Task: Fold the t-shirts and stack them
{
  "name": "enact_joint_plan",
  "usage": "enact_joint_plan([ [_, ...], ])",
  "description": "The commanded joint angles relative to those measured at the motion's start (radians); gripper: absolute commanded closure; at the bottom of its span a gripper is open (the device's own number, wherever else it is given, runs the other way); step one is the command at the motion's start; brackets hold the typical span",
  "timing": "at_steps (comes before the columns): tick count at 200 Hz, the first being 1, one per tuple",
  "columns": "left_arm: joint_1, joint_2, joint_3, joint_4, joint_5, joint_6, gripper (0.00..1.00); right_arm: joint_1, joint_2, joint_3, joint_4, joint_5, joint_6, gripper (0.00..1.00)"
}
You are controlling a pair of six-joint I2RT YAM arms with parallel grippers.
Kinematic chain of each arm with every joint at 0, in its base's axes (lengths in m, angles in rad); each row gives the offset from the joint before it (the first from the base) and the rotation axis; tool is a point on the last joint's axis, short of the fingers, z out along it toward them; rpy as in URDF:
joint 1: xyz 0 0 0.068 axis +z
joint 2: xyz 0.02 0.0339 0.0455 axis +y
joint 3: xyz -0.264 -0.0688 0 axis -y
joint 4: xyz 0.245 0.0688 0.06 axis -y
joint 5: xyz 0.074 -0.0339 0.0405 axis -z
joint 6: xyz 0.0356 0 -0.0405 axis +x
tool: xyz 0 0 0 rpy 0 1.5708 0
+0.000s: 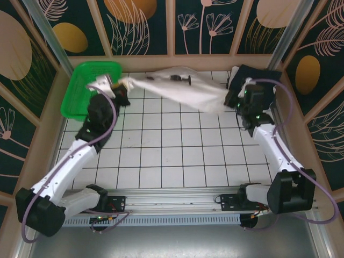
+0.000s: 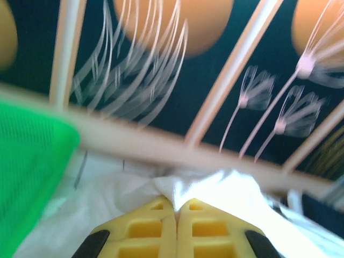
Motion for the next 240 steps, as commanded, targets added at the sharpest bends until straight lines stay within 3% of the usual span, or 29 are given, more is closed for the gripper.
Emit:
enact_joint_plan([
  [1,-0.062,0.069,-0.135,0.003,0.025,-0.212,1.0,0.0,0.014,-0.119,0.071,0.014,0.032,1.0],
  [9,-0.074,0.088,-0.148,-0.047,0.029,-0.24,0.95,-0.004,0.036,-0.14,0.061,0.029,0.024,1.0],
  [28,-0.088,0.093,-0.197,-0.093,0.064,-0.268,0.64,-0.021,0.08,-0.148,0.012,0.054,0.003,1.0],
  [34,-0.089,0.081,-0.214,-0.1,0.069,-0.272,0.59,-0.024,0.081,-0.145,0.001,0.068,-0.003,1.0],
  [49,-0.09,0.034,-0.25,-0.121,0.034,-0.264,0.52,-0.025,0.064,-0.133,-0.035,0.098,-0.015,0.83],
  [63,-0.09,-0.003,-0.264,-0.134,-0.028,-0.244,0.39,-0.022,0.035,-0.125,-0.049,0.101,-0.017,0.64],
  [84,-0.09,0.037,-0.214,-0.129,-0.058,-0.189,0.3,0.034,0.003,-0.095,-0.068,0.123,-0.022,0.57],
  [115,-0.09,0.308,-0.001,-0.131,-0.019,-0.109,0.3,0.194,0.041,-0.057,0.007,0.16,-0.037,0.45],
  [137,-0.087,0.534,0.175,-0.153,-0.023,-0.077,0.34,0.226,0.18,-0.052,0.119,0.052,-0.017,0.45],
  [163,-0.07,0.737,0.283,-0.204,-0.019,-0.09,0.37,0.25,0.365,-0.013,0.143,0.04,-0.003,0.45],
  [189,-0.068,0.745,0.178,-0.198,-0.007,-0.124,0.4,0.269,0.444,-0.028,0.134,0.066,0.032,0.45],
  [240,-0.094,0.629,-0.122,-0.163,0.091,-0.267,0.46,0.301,0.405,-0.204,0.128,0.196,0.219,0.41],
])
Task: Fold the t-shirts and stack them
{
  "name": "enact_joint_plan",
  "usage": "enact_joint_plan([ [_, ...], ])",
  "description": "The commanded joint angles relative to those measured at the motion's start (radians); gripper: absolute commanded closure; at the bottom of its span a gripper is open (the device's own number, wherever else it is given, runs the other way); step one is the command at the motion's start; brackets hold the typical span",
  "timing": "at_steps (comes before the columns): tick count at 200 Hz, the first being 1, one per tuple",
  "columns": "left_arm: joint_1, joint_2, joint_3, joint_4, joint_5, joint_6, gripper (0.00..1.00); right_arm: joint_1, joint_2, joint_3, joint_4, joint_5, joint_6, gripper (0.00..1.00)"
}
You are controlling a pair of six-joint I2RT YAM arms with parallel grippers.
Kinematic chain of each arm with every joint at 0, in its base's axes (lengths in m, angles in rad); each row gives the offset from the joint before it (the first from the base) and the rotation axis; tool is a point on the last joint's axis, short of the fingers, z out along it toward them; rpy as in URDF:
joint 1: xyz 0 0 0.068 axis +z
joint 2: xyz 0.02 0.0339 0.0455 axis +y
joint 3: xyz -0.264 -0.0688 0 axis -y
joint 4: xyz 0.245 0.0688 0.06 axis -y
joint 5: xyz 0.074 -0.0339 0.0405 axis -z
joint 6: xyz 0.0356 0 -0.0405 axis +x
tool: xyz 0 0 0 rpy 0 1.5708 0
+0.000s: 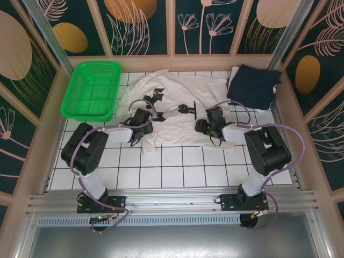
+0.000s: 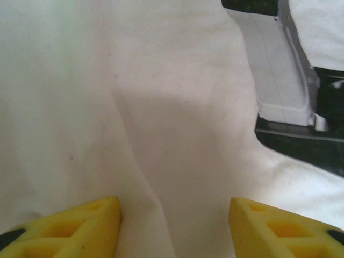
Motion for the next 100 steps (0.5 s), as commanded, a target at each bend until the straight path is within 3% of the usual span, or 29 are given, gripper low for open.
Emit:
enact_joint_plan([
  [1,-0.022,-0.038,-0.13,-0.037,0.078,-0.098,0.46,0.018,-0.041,-0.077,-0.043,0.081,0.114,0.41],
  [36,-0.051,-0.099,-0.253,-0.088,0.108,-0.173,0.6,0.036,-0.12,-0.147,-0.125,0.123,0.137,0.4],
  [50,-0.06,-0.163,-0.288,-0.133,0.109,-0.195,0.61,0.037,-0.185,-0.169,-0.152,0.136,0.142,0.4],
  [84,-0.06,-0.366,-0.297,-0.274,0.052,-0.199,0.53,0.032,-0.285,-0.159,-0.195,0.19,0.076,0.39],
  [100,-0.059,-0.433,-0.291,-0.265,0.024,-0.182,0.42,0.036,-0.299,-0.14,-0.155,0.149,0.047,0.39],
])
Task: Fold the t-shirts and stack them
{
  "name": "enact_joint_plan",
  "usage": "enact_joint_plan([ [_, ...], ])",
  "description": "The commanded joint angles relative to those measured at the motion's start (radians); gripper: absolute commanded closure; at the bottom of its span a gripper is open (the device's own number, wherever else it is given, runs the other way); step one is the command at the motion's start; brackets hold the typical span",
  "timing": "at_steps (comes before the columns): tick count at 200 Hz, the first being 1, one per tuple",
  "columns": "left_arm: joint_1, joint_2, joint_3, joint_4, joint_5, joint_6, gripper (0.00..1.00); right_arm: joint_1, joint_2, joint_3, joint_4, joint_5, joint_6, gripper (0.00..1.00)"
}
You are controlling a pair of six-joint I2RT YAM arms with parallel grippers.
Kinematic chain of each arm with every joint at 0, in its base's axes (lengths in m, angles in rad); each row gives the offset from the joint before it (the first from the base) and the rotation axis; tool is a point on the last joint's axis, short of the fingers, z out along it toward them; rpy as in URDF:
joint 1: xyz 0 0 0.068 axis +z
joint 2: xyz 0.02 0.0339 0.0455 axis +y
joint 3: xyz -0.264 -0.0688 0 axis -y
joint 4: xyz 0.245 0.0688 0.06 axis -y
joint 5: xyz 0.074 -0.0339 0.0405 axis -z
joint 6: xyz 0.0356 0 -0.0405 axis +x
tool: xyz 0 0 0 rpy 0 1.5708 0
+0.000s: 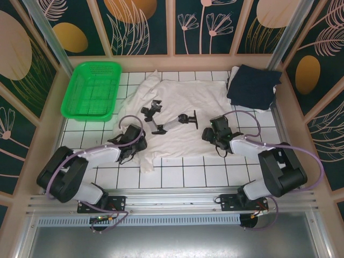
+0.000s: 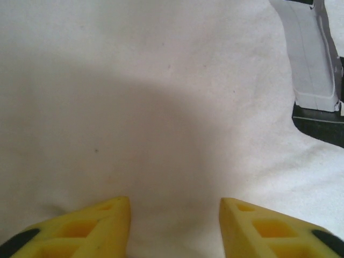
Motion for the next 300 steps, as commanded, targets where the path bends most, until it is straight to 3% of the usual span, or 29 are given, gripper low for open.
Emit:
enact_joint_plan([
  [1,-0.002,-0.087,-0.004,-0.135,-0.029,-0.011,0.41,0.005,-0.037,0.027,-0.008,0.015,-0.042,0.39],
  [17,-0.002,-0.066,0.042,-0.126,-0.033,0.029,0.32,0.048,-0.027,0.066,0.06,-0.039,-0.053,0.41],
  [37,-0.001,0.016,0.13,-0.184,-0.068,0.04,0.33,0.151,0.041,0.134,0.139,-0.048,-0.089,0.41],
  [50,0.0,0.028,0.131,-0.17,-0.082,0.037,0.31,0.165,0.114,0.177,0.144,-0.062,-0.085,0.41],
  [98,0.042,0.135,0.209,-0.217,-0.162,0.103,0.18,0.108,0.237,0.164,0.1,-0.028,-0.067,0.41],
  [135,0.092,0.373,0.419,-0.201,-0.175,0.146,0.19,0.012,0.219,0.083,0.125,-0.065,-0.067,0.41],
  [164,0.107,0.424,0.581,-0.222,-0.199,0.184,0.18,-0.019,0.183,0.042,0.134,-0.075,-0.077,0.4],
  [196,0.134,0.476,0.798,-0.295,-0.282,0.274,0.15,-0.022,0.157,0.039,0.154,-0.096,-0.085,0.4],
  [224,0.205,0.582,0.951,-0.31,-0.261,0.322,0.16,-0.022,0.148,0.036,0.176,-0.101,-0.08,0.4],
  [300,0.33,0.793,1.184,-0.339,-0.281,0.409,0.17,-0.02,0.066,0.005,0.172,-0.121,-0.08,0.4],
])
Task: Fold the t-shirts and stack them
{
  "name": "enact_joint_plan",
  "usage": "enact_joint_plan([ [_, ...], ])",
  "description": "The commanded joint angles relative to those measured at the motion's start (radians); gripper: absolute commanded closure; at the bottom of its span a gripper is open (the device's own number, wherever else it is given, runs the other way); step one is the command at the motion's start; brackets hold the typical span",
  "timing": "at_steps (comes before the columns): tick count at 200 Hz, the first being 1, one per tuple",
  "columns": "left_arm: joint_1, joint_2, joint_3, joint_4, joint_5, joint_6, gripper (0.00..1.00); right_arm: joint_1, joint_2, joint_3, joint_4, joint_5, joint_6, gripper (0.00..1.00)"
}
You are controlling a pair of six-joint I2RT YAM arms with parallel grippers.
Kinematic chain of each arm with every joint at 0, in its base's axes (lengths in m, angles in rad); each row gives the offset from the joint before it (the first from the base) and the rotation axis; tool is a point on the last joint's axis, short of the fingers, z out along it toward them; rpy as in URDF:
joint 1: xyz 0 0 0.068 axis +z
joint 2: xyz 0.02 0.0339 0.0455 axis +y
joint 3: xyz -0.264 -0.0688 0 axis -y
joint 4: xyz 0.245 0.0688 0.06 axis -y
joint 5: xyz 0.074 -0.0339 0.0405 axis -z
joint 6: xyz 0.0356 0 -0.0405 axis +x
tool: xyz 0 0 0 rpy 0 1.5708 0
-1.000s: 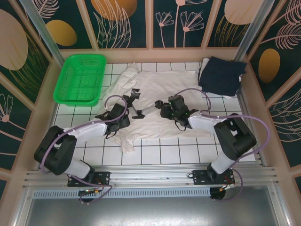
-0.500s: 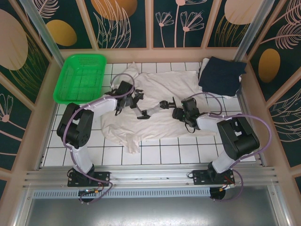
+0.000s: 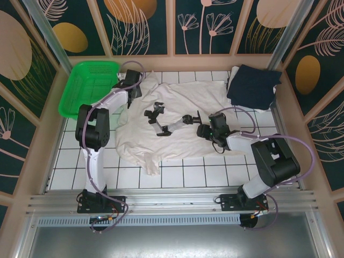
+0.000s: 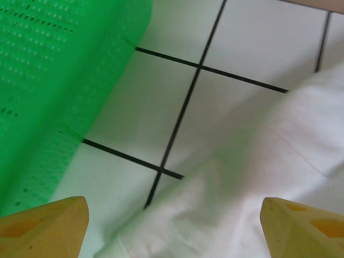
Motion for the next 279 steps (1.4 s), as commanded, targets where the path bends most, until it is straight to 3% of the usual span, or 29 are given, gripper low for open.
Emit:
enact_joint_plan([
  [1,0.026,0.037,0.059,-0.057,-0.037,0.053,0.17,-0.004,-0.053,-0.022,-0.006,0.002,-0.007,0.4],
  [61,0.053,0.059,0.14,-0.088,-0.069,0.085,0.18,-0.002,-0.083,-0.036,-0.004,0.0,0.002,0.39],
  [91,0.051,0.006,0.157,-0.13,0.032,0.054,0.21,0.02,-0.108,-0.031,-0.018,0.009,0.003,0.39],
  [122,-0.011,-0.258,-0.141,-0.02,0.173,0.019,0.2,0.057,-0.17,-0.024,-0.053,0.033,-0.015,0.39],
  [150,-0.114,-0.524,-0.48,0.031,0.165,-0.048,0.2,0.111,-0.25,-0.045,-0.039,0.029,-0.077,0.39],
  [188,-0.188,-0.772,-0.832,-0.077,0.092,-0.251,0.33,0.187,-0.293,-0.06,0.059,-0.078,-0.202,0.4],
  [209,-0.237,-0.895,-0.953,-0.134,0.142,-0.347,0.33,0.255,-0.277,-0.073,0.145,-0.089,-0.283,0.4],
  [228,-0.323,-0.975,-1.028,-0.187,0.177,-0.451,0.37,0.257,-0.253,-0.075,0.166,-0.048,-0.291,0.4],
  [257,-0.448,-1.098,-1.127,-0.23,0.224,-0.596,0.56,0.236,-0.231,-0.056,0.129,0.037,-0.294,0.4],
  [279,-0.487,-1.17,-1.179,-0.234,0.28,-0.614,0.6,0.184,-0.234,-0.049,0.101,0.057,-0.278,0.4],
])
